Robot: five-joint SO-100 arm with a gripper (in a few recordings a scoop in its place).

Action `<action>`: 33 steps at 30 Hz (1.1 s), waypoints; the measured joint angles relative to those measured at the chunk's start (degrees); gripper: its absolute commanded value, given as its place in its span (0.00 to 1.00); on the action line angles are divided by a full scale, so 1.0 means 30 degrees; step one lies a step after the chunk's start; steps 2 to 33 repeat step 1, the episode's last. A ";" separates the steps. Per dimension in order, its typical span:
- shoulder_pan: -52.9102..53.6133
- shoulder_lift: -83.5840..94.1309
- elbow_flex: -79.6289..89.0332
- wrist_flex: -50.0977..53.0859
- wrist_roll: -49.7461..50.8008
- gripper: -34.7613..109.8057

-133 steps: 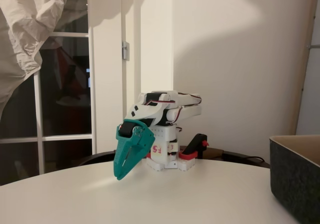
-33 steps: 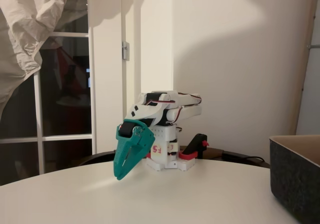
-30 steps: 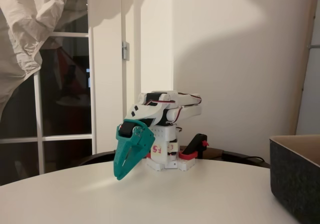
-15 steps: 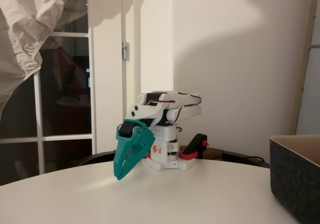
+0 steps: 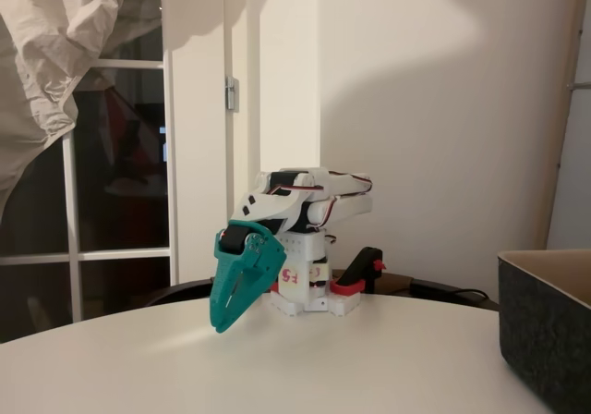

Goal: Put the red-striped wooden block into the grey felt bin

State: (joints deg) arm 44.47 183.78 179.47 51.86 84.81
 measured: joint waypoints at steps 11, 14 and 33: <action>0.0000 0.0000 0.0000 0.0000 0.0000 0.24; 0.0000 0.0000 0.0000 0.0000 0.0000 0.24; 0.0000 0.0000 0.0000 0.0000 0.0000 0.24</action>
